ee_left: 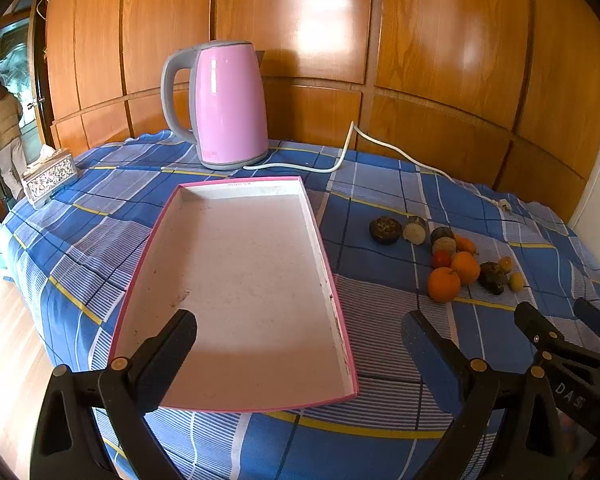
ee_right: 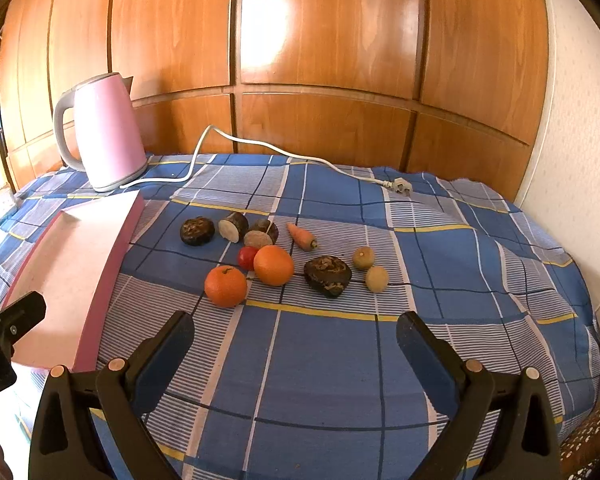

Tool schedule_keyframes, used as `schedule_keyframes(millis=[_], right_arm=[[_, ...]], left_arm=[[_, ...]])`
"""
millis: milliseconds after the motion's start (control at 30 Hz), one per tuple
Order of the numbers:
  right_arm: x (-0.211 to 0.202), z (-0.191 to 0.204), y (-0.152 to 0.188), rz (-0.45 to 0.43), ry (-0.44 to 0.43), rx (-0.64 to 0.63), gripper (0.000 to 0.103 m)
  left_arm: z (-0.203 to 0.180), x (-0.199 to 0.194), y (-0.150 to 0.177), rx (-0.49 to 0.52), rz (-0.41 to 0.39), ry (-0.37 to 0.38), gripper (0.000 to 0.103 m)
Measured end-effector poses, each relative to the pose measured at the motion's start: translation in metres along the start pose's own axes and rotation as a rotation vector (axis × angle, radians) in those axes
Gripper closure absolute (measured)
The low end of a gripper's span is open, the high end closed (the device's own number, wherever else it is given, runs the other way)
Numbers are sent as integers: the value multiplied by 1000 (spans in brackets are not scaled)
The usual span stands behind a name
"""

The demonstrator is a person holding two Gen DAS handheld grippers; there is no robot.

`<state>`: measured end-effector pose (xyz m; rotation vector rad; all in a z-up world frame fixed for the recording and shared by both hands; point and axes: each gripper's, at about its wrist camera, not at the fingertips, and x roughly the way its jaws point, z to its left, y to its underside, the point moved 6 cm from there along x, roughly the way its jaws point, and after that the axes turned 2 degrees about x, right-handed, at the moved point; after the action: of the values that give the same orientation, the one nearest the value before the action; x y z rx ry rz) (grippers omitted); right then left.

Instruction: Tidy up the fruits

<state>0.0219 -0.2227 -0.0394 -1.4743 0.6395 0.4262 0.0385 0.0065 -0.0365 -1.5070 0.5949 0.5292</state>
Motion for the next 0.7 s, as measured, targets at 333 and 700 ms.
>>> schedule_keyframes(millis=[333, 700], right_arm=[[0, -3, -1, -3, -3, 11, 0], [3, -13, -2, -2, 1, 35, 0]], left_arm=[[-6, 0, -1, 15, -1, -1, 0], [-15, 2, -2, 35, 9, 11, 0]])
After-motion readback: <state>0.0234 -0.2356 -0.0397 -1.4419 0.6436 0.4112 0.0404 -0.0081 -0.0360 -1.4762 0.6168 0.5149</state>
